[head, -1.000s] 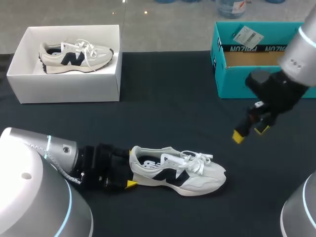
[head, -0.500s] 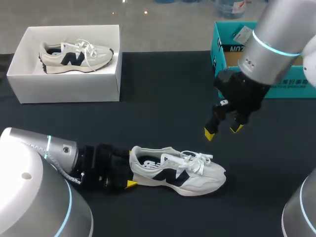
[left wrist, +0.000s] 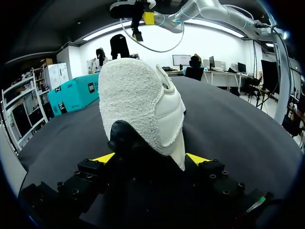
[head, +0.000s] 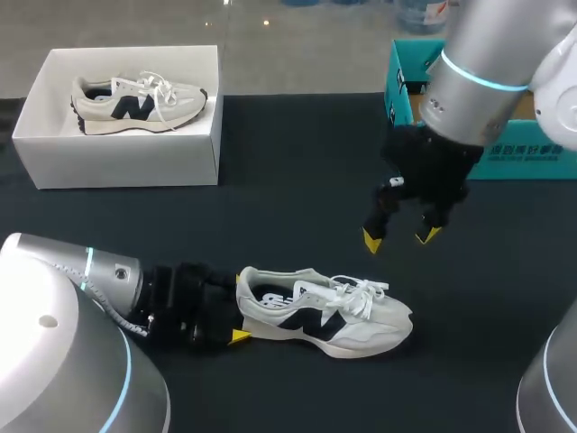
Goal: Take the shoe out of the shoebox, open the shoe tongue, remove and reinsert the insole, then place the shoe into the shoebox
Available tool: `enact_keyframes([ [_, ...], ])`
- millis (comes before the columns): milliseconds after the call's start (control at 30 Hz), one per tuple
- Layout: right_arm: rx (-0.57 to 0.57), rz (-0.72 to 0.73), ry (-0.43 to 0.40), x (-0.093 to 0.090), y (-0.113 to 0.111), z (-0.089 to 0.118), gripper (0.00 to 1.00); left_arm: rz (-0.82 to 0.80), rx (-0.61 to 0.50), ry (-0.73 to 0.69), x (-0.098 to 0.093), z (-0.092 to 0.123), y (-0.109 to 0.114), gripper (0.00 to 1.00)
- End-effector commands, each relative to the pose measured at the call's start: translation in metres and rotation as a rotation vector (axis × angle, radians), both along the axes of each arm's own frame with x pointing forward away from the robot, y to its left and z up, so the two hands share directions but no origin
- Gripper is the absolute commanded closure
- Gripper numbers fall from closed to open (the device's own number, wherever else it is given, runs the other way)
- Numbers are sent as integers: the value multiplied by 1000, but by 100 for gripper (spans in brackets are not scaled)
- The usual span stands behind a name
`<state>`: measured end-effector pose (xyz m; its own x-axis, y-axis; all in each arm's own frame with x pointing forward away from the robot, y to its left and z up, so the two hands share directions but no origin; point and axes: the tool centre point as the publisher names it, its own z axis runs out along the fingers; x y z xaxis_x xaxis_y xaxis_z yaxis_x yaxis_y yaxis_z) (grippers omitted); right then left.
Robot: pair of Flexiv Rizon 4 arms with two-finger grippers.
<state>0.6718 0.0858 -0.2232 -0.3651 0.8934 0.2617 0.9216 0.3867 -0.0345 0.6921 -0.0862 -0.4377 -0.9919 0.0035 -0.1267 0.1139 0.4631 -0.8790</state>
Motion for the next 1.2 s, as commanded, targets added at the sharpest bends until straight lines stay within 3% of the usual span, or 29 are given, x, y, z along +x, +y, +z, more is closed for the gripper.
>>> enact_keyframes([
  [33, -29, -92, 14, -5, 26, -14, 0, 0, 4, 1, -2, -2, 0, 100],
  [200, -30, -246, 33, -11, 43, -26, 0, 0, 4, 1, -2, -2, 0, 100],
  [567, -127, -364, 63, -9, 76, -45, 0, 0, 4, 1, -2, -2, 0, 100],
  [600, -125, -338, 25, -8, 78, -46, 0, 0, 4, 1, -2, -2, 0, 100],
  [1133, -125, -338, 25, -8, 78, -46, 0, 0, 4, 1, -2, -2, 0, 100],
  [1200, -178, -367, 60, -5, 81, -44, 0, 0, 4, 1, -2, -2, 0, 100],
])
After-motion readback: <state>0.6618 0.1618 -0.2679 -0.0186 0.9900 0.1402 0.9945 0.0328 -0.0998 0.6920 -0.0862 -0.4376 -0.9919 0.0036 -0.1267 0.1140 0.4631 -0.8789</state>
